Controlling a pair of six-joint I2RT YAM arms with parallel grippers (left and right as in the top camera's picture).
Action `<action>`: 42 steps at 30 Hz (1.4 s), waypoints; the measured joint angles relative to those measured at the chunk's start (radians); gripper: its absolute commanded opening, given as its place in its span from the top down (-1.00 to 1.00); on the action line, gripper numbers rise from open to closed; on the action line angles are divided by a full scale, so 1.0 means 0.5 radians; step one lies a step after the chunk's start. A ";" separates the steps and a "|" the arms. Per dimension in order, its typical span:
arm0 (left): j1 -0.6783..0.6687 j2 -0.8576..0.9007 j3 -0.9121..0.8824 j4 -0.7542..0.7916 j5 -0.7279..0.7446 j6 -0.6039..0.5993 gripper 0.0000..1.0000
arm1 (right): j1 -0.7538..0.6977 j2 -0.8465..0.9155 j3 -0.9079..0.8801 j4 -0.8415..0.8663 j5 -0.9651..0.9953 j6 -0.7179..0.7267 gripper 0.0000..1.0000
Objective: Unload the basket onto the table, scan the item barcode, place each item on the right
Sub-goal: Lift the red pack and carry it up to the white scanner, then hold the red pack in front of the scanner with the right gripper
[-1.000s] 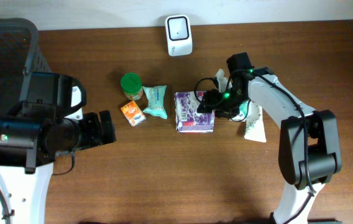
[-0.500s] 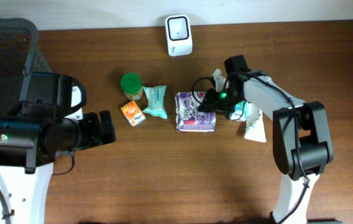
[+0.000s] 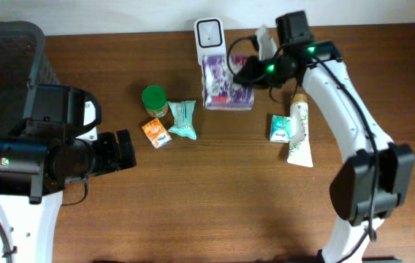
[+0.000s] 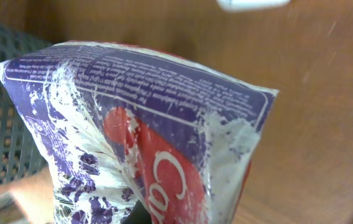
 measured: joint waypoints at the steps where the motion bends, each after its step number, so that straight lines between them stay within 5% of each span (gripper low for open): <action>1: 0.000 0.000 0.000 0.000 0.000 0.000 -0.98 | 0.000 -0.046 0.018 0.059 0.051 -0.004 0.92; 13: 0.000 0.000 0.000 0.000 0.000 0.000 -0.98 | 0.000 -0.097 0.040 0.665 0.077 -0.271 0.92; 42: 0.000 0.000 0.000 0.000 0.000 0.000 -0.99 | 0.000 -0.097 0.040 0.542 0.120 -0.245 0.92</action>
